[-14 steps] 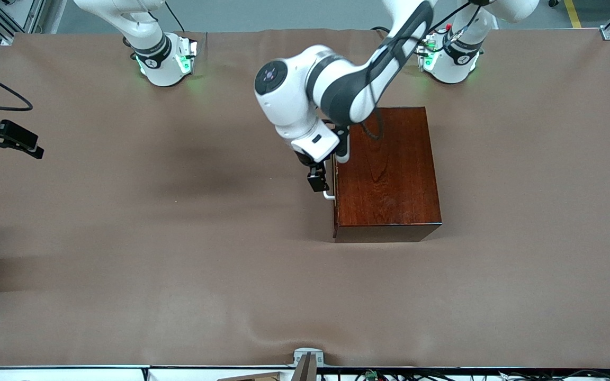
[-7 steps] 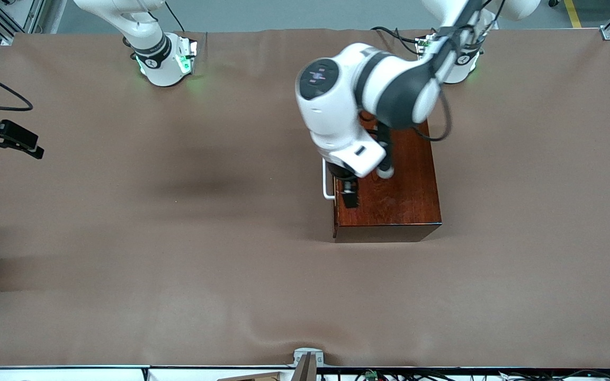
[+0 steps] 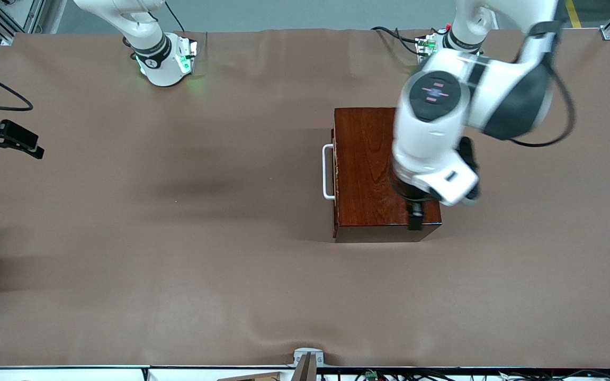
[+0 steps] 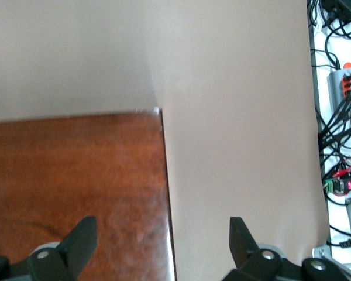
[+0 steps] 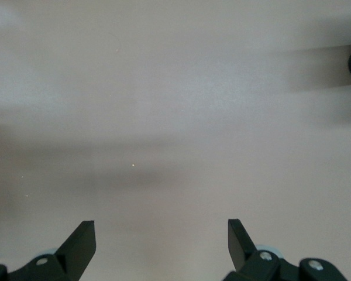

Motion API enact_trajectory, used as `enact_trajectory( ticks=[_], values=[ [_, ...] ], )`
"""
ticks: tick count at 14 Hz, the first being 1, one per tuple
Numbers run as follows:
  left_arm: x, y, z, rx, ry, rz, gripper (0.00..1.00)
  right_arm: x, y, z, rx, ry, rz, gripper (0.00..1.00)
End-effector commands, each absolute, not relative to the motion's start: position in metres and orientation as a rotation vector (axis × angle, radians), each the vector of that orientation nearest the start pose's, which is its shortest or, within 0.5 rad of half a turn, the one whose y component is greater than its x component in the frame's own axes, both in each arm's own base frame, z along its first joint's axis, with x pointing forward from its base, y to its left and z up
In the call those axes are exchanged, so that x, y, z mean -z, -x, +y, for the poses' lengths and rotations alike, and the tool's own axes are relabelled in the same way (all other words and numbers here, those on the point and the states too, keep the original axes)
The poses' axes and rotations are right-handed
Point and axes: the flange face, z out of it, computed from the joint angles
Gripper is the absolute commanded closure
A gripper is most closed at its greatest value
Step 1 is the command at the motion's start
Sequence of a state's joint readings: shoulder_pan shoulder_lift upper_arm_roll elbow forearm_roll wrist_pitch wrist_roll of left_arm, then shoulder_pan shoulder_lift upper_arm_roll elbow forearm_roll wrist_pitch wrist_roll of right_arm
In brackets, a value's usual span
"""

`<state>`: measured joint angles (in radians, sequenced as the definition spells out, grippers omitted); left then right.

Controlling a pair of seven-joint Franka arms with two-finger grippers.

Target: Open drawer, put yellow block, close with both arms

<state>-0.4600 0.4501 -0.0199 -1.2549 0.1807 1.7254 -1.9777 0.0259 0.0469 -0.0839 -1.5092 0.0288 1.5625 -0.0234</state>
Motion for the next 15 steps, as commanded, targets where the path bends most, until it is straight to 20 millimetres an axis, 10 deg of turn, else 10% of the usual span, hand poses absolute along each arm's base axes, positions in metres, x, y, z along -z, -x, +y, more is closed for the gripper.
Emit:
enact_trajectory(
  ticks=[1, 8, 15],
  values=[
    [-0.515, -0.615, -0.263, 0.176, 2.342, -2.000, 0.00, -0.632, -0.562, -0.029, 0.026, 3.118, 0.050, 0.00],
    [-0.529, -0.615, -0.155, 0.035, 2.556, -1.758, 0.00, -0.632, -0.562, -0.029, 0.026, 3.116, 0.050, 0.00],
    [-0.546, -0.592, -0.086, -0.037, 2.767, -1.510, 0.00, -0.631, -0.563, -0.029, 0.023, 3.118, 0.050, 0.00]
  ],
)
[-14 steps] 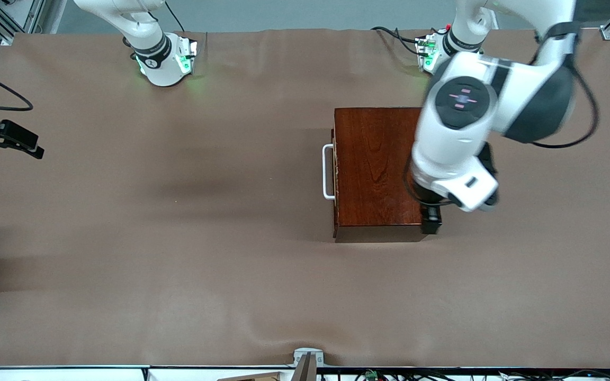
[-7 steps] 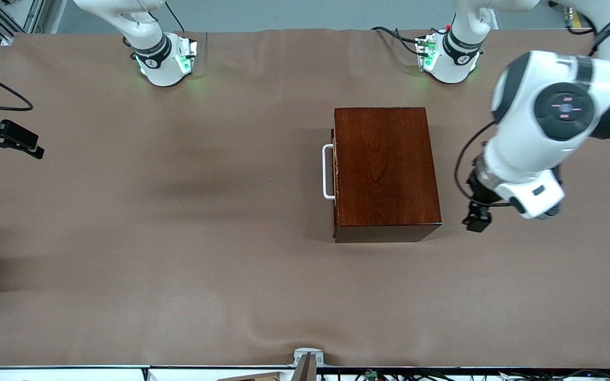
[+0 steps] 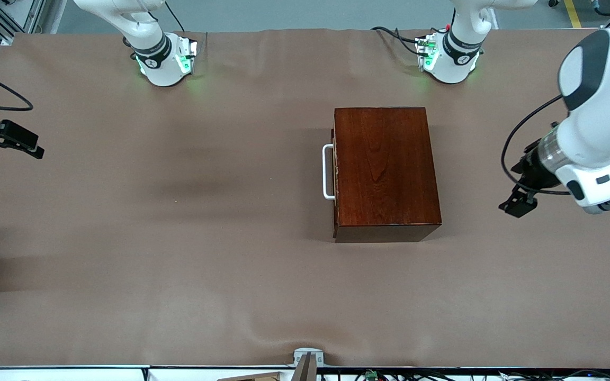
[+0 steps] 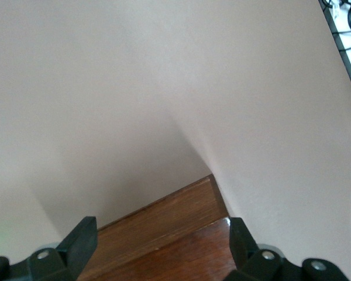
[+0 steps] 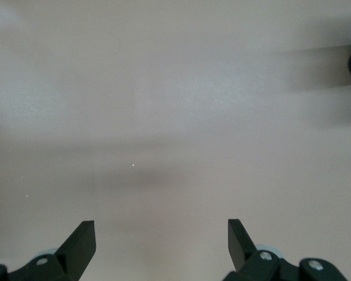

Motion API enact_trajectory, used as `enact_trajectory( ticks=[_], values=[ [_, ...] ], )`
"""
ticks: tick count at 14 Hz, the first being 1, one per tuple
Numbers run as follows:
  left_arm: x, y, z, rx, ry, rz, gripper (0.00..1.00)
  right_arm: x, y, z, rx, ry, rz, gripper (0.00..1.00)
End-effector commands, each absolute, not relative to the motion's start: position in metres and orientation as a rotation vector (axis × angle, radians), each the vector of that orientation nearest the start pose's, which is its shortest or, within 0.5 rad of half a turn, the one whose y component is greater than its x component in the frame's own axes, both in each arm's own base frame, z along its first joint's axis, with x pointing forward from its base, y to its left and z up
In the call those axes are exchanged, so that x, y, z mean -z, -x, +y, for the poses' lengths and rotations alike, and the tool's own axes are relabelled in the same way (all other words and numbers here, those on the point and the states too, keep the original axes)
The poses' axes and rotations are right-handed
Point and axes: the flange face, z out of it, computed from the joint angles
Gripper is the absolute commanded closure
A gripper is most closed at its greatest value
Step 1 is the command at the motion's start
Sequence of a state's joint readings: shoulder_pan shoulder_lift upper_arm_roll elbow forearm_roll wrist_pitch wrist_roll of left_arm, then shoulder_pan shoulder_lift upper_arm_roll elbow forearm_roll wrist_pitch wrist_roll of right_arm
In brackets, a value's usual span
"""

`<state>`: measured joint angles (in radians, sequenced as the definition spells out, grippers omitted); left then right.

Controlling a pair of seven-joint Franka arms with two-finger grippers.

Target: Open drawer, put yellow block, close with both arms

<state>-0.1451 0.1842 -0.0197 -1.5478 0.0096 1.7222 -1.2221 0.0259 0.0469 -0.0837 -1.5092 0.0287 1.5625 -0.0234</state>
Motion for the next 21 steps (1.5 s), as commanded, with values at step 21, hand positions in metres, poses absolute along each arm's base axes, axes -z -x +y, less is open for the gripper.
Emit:
enact_trajectory(
  ticks=[21],
  values=[
    [-0.602, -0.554, -0.034, -0.055, 3.171, -0.252, 0.00, -0.631, -0.563, -0.029, 0.023, 3.118, 0.050, 0.00]
  ],
)
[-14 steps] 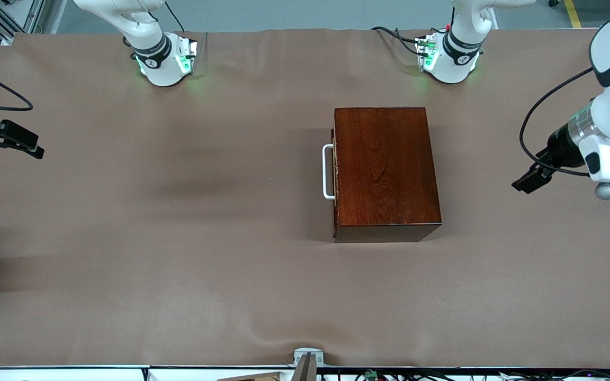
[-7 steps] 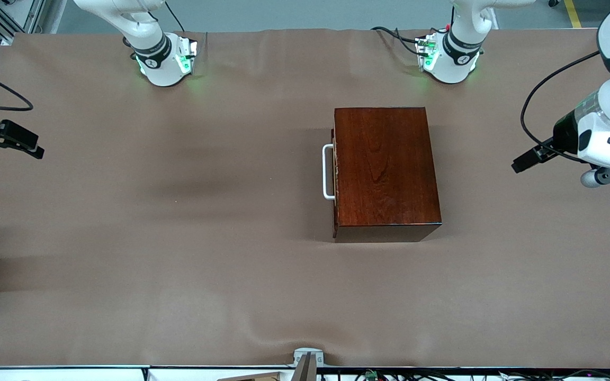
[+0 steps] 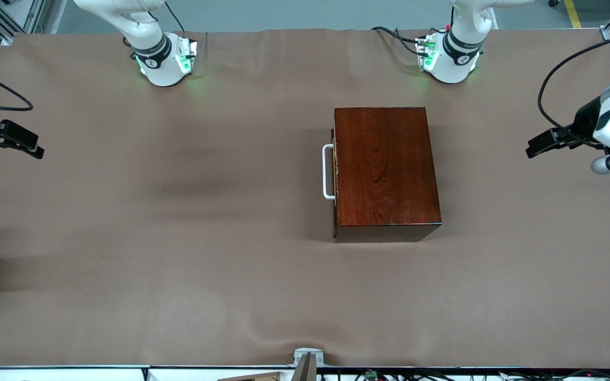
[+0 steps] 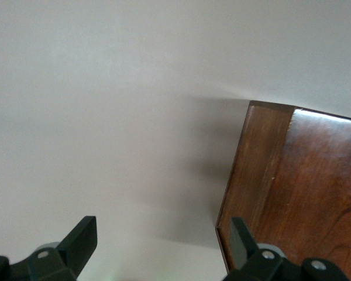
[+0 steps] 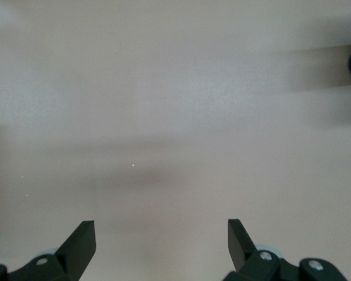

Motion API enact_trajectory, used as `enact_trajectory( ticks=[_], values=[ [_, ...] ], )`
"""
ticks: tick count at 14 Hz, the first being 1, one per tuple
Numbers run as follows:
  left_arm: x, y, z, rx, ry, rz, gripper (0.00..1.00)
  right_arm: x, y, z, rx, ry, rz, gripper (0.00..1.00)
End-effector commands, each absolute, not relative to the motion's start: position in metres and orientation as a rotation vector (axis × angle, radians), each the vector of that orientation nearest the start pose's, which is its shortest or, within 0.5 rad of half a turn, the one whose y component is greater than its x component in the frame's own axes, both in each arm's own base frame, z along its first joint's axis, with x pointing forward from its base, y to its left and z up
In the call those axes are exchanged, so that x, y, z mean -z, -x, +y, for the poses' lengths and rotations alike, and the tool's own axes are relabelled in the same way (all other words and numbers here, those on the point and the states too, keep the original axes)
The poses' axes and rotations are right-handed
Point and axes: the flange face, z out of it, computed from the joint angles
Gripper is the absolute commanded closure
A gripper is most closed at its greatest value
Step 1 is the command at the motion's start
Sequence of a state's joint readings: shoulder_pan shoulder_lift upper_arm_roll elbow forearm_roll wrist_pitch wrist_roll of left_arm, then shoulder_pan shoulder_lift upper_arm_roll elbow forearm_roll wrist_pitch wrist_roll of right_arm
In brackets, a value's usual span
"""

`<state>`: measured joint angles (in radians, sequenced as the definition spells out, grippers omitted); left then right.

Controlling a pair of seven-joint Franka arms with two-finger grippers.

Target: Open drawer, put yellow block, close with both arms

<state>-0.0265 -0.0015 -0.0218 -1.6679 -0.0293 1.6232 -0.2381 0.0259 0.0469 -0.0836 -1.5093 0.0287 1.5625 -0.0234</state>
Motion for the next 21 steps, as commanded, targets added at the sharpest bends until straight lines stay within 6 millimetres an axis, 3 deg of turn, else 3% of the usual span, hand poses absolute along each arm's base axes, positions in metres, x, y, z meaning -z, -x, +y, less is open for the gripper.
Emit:
enact_trajectory(
  ticks=[1, 8, 11, 14, 21],
  values=[
    [-0.605, -0.554, -0.034, -0.045, 3.174, -0.215, 0.00, -0.631, -0.563, -0.029, 0.023, 3.116, 0.050, 0.00],
    [-0.630, -0.545, -0.035, -0.101, 3.159, -0.128, 0.00, -0.633, -0.564, -0.030, 0.051, 3.130, 0.045, 0.00],
    [-0.629, -0.534, -0.034, -0.189, 3.149, -0.103, 0.00, -0.634, -0.566, -0.029, 0.068, 3.134, 0.043, 0.00],
    [-0.628, -0.533, -0.044, -0.185, 3.116, -0.016, 0.00, -0.634, -0.565, -0.029, 0.070, 3.134, 0.043, 0.00],
    [-0.627, -0.541, -0.042, -0.101, 3.106, -0.014, 0.00, -0.634, -0.565, -0.029, 0.068, 3.132, 0.043, 0.00]
  ],
)
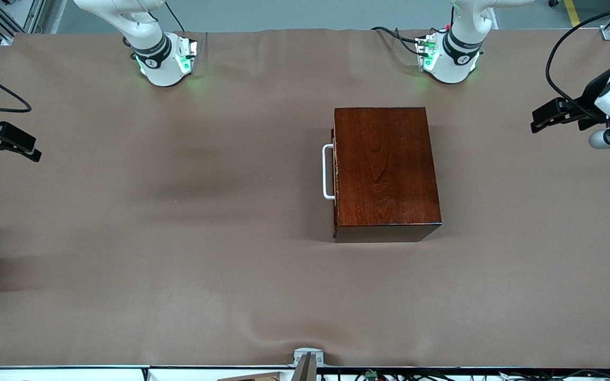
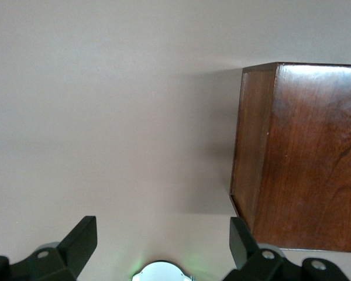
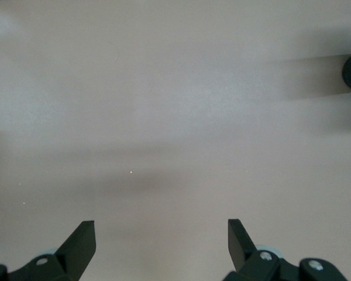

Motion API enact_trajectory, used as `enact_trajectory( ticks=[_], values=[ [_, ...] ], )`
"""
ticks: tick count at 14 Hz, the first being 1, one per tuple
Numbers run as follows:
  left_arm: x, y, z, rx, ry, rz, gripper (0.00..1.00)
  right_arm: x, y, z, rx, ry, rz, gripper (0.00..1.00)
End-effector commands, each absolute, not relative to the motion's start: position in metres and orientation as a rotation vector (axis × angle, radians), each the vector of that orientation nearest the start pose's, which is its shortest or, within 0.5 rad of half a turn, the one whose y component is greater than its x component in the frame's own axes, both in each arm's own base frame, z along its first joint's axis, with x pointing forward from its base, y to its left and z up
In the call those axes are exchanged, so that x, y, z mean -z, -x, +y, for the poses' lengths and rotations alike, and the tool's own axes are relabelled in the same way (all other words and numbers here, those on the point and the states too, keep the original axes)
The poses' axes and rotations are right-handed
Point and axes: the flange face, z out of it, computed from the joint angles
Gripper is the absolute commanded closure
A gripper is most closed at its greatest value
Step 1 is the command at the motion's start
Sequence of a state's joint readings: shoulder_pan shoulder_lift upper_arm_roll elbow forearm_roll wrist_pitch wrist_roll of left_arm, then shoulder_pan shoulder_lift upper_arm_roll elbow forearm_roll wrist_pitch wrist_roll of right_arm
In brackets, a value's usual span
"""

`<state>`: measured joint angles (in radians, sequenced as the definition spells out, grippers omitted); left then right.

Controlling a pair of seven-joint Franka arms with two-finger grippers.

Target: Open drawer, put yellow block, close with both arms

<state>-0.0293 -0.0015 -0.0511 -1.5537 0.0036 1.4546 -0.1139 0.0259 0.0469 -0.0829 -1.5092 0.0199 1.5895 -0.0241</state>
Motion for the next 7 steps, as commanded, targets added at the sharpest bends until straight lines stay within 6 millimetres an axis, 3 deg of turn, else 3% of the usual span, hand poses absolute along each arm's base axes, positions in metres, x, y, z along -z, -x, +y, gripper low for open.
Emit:
enact_trajectory(
  ticks=[1, 7],
  values=[
    [-0.6239, -0.5442, -0.0408, -0.081, 3.104, -0.004, 0.00, -0.6343, -0.5651, -0.0293, 0.068, 3.132, 0.043, 0.00],
    [-0.6220, -0.5491, -0.0405, -0.045, 3.093, 0.051, 0.00, -0.6331, -0.5652, -0.0293, 0.061, 3.132, 0.043, 0.00]
  ],
)
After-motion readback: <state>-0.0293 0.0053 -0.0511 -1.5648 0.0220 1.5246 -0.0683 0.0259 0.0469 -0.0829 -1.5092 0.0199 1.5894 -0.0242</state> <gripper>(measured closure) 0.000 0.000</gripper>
